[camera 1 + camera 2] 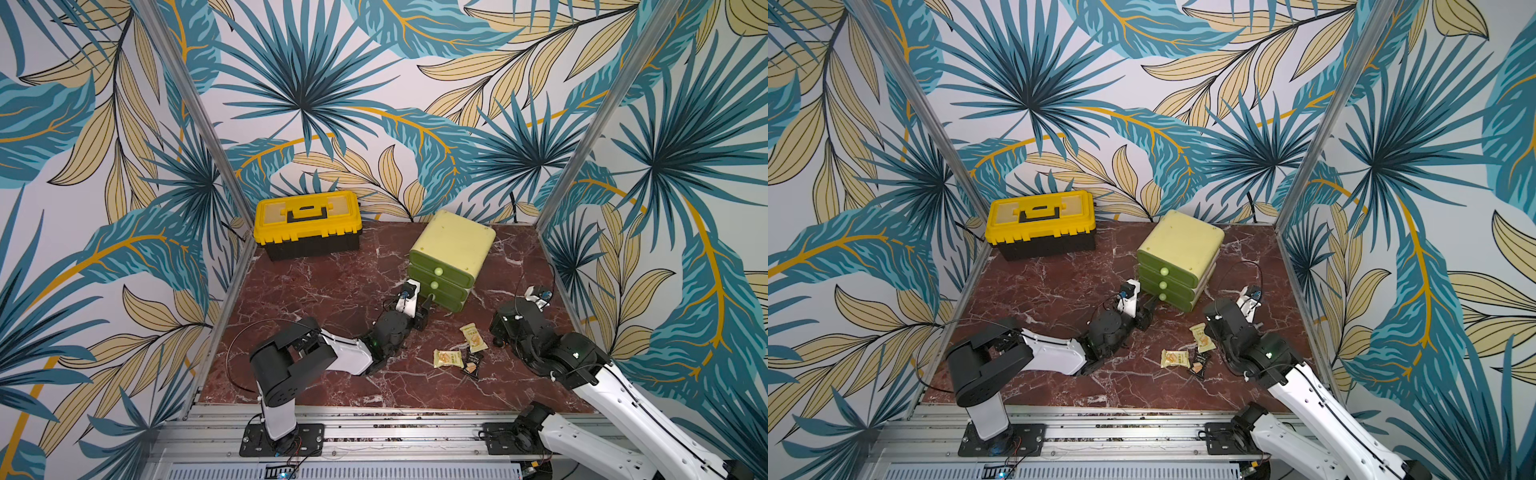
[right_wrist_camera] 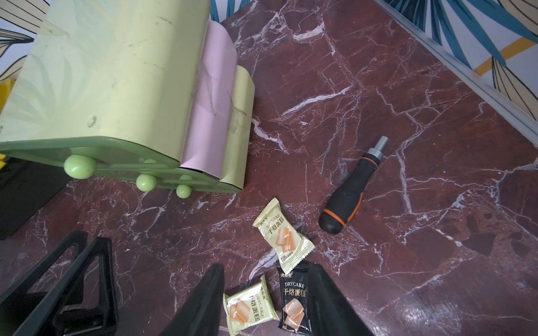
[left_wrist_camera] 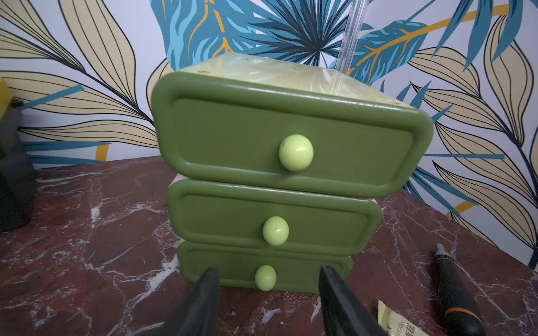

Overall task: Take the cookies out of the drawer
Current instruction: Open the drawer in the storage box.

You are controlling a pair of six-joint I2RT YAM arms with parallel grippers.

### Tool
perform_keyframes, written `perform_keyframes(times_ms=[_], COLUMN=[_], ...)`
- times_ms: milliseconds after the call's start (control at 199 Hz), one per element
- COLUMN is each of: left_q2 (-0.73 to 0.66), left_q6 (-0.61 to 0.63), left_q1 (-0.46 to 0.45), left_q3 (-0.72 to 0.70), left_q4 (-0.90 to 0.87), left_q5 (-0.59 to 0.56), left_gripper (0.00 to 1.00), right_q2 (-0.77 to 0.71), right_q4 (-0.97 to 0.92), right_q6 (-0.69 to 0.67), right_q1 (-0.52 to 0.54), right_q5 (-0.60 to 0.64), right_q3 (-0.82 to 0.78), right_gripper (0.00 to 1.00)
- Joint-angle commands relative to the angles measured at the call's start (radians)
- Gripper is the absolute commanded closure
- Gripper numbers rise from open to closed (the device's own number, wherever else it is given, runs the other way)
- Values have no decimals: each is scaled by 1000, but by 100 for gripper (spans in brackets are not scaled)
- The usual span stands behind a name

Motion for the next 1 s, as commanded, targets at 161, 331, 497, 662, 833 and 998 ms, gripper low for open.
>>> perform_keyframes(times_ms=[161,331,497,662,833,998], left_q2=[90,121,162,218,255,270], left_q6=[-45,-45,-40,-35,-34,-41], left_q1=[33,35,42,44,56,64], left_q3=[47,82,123,177,215,224], left_q4=[75,53,55,72,78,82], left_q5=[44,68,78,76,77,74], left_gripper=[42,42,44,46,46,48], right_q2=[6,3,-2,-10,-19,-19], right_q4=[42,48,47,48,49,48], right_q6=[-35,-33,-38,-41,-42,-48], right_q1=[2,2,3,3,2,2], right_q5=[-55,-52,-43,-41,-37,-32], right_q3=[-46,-58,-56,-56,-56,-53], right_gripper=[49,49,49,50,49,49])
